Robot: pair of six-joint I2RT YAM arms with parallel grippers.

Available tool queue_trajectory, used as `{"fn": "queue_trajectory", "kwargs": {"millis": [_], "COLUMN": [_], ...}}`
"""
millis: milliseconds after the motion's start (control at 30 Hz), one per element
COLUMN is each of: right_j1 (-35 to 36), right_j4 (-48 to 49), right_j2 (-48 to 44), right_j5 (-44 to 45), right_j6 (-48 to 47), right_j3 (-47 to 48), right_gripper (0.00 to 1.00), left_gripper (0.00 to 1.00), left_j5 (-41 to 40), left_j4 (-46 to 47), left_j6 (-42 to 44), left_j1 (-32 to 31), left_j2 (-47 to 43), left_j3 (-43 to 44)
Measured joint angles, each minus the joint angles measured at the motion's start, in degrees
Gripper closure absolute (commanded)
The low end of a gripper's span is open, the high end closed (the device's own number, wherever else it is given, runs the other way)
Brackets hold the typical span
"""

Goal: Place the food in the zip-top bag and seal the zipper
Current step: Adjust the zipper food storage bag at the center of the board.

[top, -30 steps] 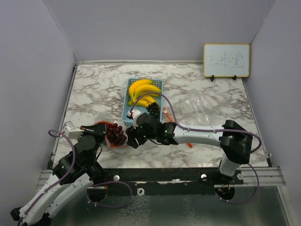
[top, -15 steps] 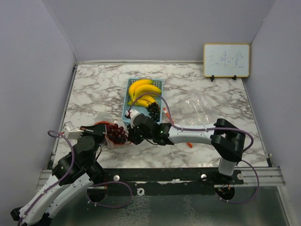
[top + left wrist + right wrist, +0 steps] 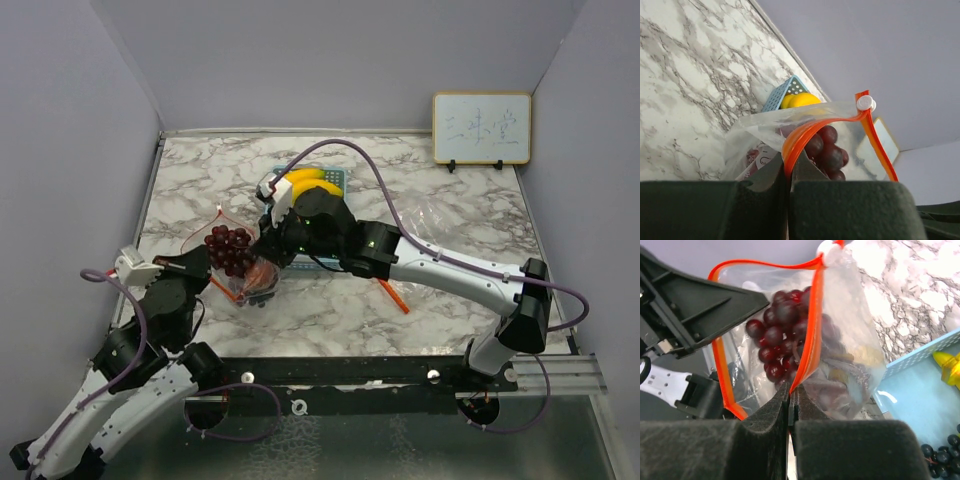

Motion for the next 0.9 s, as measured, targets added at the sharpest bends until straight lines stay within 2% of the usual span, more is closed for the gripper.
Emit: {"fn": "queue_trajectory", "kwargs": {"millis": [167, 367, 400, 467, 500, 600, 767, 900], "right_j1": [0.02, 0.00, 0.00, 0.00, 0.00, -0.26, -2.45, -7.85], "right_j4": [-2.62, -8.87, -9.46, -10.14, -10.51, -10.93, -11.02, -10.73], "right_j2": [0.15, 1.53, 1.53, 1.51, 1.51, 1.14, -1.40, -2.64], "right_j5": [-2.14, -3.45, -3.45, -2.38, -0.22, 5.66, 11.56, 12.85], "right_j6": [-1.49, -2.75, -2.89, -3.10, -2.75, -2.54, -1.11, -0.39], "right_j3": [0.39, 1.03, 1.03, 1.03, 1.03, 0.44, -3.43, -4.59], "right_gripper": [0.98, 0.95, 0.88, 0.57, 0.49, 0.39, 0.36, 0.30], "left_gripper": [1.00, 1.00, 1.00, 1.00, 1.00, 1.00, 1.00, 1.00], "left_j5": [1.03, 5.49, 6.08, 7.02, 7.32, 7.72, 8.15, 8.76], "left_j4": [0.81, 1.01, 0.98, 0.94, 0.87, 0.31, -0.52, -2.01], "left_j6": [4.20, 5.16, 5.11, 4.94, 4.81, 3.85, -0.13, -3.63], "left_j1": [0.00, 0.00, 0.00, 0.00, 0.00, 0.00, 0.00, 0.00], "left_j2": [7.85, 12.24, 11.91, 10.91, 10.10, 7.89, 1.97, -4.13], "left_j3": [3.19, -1.16, -2.47, -4.48, -5.18, -6.08, -10.78, -15.63]}}
